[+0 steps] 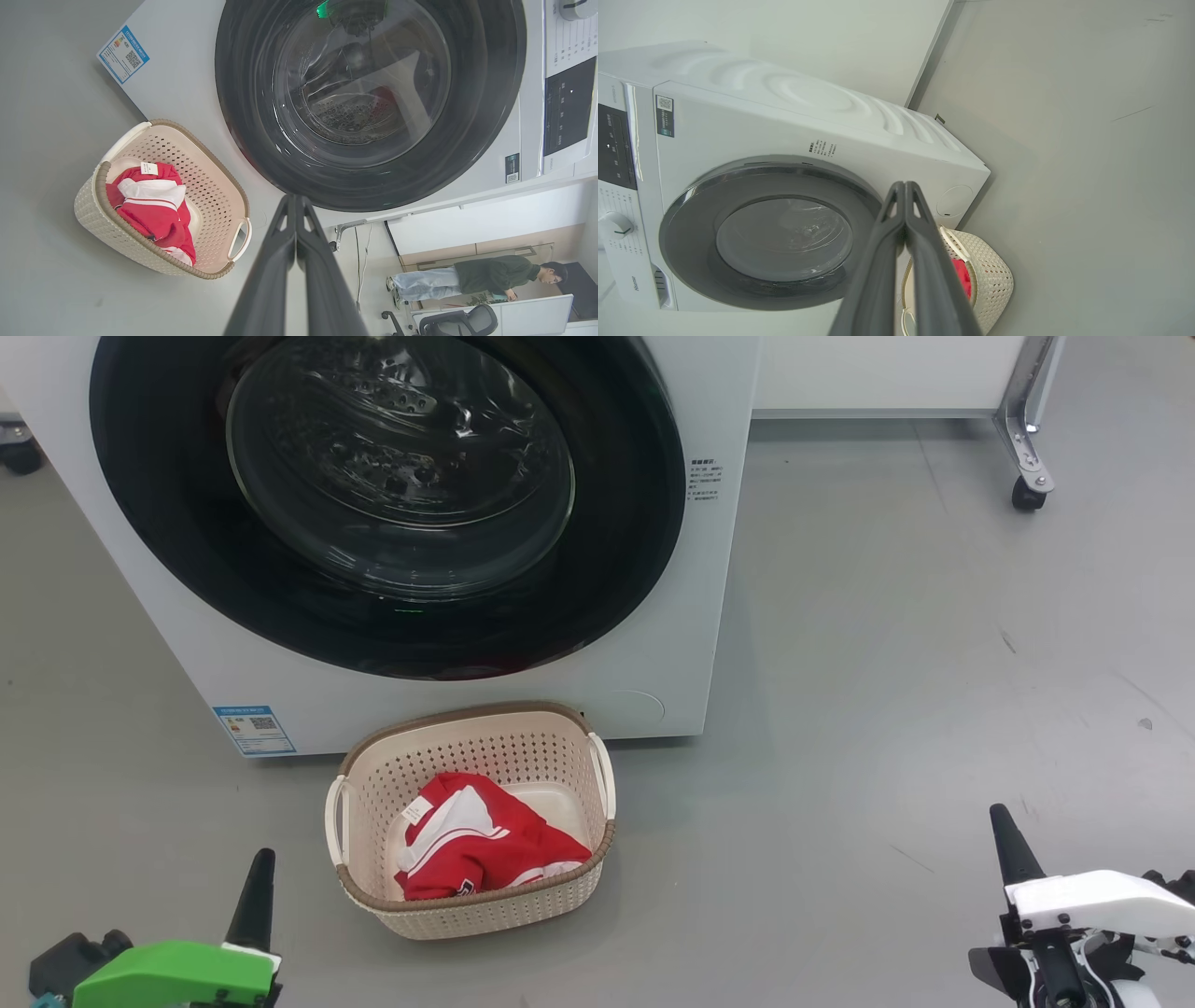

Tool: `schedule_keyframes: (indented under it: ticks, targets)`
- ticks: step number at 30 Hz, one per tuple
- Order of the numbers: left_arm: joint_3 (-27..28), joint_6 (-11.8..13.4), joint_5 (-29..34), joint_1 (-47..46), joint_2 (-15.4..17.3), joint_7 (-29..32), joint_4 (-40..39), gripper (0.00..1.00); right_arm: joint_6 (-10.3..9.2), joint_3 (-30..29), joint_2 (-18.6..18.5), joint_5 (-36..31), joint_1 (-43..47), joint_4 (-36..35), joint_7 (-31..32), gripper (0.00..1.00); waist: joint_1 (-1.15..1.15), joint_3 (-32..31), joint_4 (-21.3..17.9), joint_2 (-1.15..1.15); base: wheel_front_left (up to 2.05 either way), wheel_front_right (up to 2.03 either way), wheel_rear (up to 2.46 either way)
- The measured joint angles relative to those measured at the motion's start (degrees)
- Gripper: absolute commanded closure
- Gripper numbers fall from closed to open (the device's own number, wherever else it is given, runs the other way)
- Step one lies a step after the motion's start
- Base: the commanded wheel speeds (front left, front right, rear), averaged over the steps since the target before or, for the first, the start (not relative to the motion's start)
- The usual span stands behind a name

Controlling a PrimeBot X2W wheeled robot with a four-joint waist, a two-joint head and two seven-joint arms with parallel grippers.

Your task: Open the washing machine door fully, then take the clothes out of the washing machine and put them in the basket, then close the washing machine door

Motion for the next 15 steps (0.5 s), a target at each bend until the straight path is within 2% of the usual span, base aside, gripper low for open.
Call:
schedule_keyframes:
  ticks: [15]
  targets:
    - [2.5,-2.4,-11.8,-2.3,0.1,1.5,1.8,1.00,1.18,-3.3,0.0,11.7,-1.4,-0.1,2.7,1.00,0.00,0.1,-0.1,0.00,0.00,0.00,0.00]
